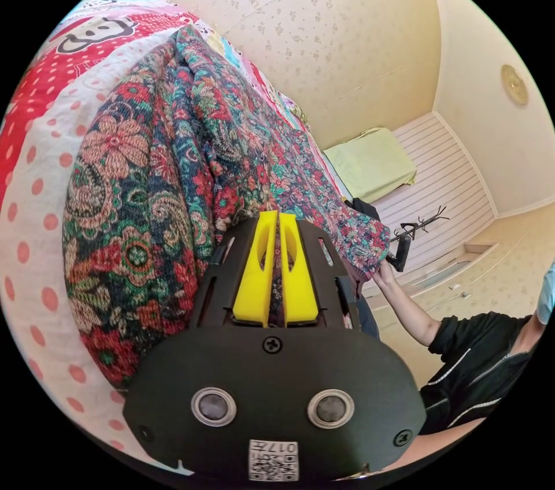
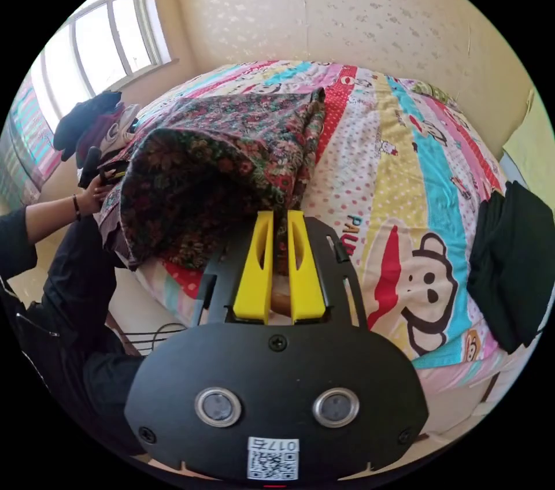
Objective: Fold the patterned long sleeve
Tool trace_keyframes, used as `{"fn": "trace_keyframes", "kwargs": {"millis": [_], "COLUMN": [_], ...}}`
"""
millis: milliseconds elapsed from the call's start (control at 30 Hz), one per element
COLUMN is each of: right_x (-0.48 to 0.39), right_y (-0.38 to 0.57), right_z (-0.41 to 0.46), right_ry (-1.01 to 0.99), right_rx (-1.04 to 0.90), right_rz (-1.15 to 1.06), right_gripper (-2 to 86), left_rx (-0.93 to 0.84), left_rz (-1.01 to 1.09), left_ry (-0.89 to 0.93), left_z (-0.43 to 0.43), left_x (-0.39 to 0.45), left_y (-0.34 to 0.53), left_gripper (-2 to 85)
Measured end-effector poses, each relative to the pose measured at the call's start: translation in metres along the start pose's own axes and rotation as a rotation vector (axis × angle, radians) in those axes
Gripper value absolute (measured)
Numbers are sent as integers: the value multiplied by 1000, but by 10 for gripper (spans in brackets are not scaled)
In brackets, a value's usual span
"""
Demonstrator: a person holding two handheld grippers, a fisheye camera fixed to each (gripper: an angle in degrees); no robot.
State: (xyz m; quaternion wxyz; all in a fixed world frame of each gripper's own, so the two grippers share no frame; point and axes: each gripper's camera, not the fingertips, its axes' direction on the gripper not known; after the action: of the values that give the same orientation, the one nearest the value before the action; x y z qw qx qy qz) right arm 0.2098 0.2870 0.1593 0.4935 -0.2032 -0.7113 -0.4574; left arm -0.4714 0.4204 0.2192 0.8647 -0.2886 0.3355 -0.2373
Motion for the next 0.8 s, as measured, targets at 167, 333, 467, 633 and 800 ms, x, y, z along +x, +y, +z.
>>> {"fn": "trace_keyframes", "kwargs": {"millis": [167, 333, 467, 633, 800], "right_x": [-18, 7, 8, -33, -54], "right_y": [13, 51, 81, 87, 94], "right_z": [-31, 25, 18, -7, 25], "right_ry": [292, 100, 64, 154, 204], "right_rx": [150, -66, 156, 353, 389], "right_rz": [-94, 8, 208, 101, -14], "right_gripper": [17, 9, 15, 37, 69], "left_rx": [10, 5, 6, 71, 267], "left_rz": [5, 1, 11, 225, 309], "left_ry": [-21, -16, -18, -179, -689], "left_z": [3, 11, 16, -16, -54], "left_x": [4, 4, 9, 79, 125], "left_y": [10, 20, 27, 57, 126], "left_gripper": [-9, -6, 12, 70, 135]}}
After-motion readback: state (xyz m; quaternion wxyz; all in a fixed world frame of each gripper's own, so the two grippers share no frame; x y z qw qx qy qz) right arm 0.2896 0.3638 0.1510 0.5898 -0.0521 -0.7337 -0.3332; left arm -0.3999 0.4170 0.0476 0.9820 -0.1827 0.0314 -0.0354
